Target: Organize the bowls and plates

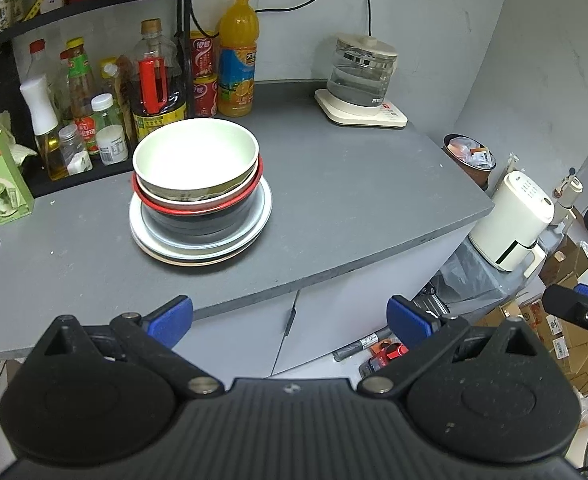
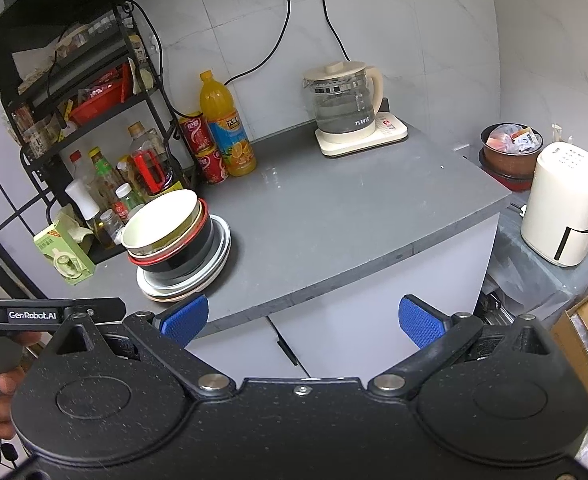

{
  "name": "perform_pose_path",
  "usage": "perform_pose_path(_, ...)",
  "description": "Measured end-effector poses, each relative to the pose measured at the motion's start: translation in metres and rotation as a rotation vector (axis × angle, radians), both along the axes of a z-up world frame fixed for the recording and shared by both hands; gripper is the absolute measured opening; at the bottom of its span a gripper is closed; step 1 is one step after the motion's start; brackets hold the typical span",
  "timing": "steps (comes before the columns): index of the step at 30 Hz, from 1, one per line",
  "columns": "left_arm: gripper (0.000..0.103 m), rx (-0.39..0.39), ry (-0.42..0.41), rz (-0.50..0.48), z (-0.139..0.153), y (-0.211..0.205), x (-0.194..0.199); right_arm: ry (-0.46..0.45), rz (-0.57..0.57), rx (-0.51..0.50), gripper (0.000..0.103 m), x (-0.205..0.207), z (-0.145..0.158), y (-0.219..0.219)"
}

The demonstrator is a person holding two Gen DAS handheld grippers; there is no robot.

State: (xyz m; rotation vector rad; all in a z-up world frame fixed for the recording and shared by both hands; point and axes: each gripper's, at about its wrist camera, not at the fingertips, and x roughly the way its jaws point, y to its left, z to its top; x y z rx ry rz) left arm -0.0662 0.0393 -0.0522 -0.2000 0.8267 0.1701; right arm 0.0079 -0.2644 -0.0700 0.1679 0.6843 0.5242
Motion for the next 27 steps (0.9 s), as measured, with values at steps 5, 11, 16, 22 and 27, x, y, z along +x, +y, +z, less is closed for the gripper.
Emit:
perform_pose_path(5,0.102,0.013,-0.008,0.0,0.007,-0.001,-0.005,-0.011,0.012,-0.001,0.103,-0.006,0.002,-0.002)
perform_pose_path(11,0.102,0.017,-0.012,0.005,0.012,-0.005,-0.012,-0.015,0.019,0.005,0.103,-0.01,0.005,-0.006)
perform_pose_path(16,0.102,0.021,-0.015,0.008,0.017,-0.01,-0.016,-0.018,0.022,0.007,0.103,-0.012,0.01,-0.007)
perform_pose_path(22,0.102,0.016,-0.019,0.012,0.02,-0.012,-0.017,-0.032,0.02,0.0,0.103,-0.01,0.013,-0.005)
perform_pose_path(27,0.102,0.009,-0.028,0.013,0.02,-0.01,-0.015,-0.039,0.018,-0.009,0.103,-0.007,0.014,-0.003)
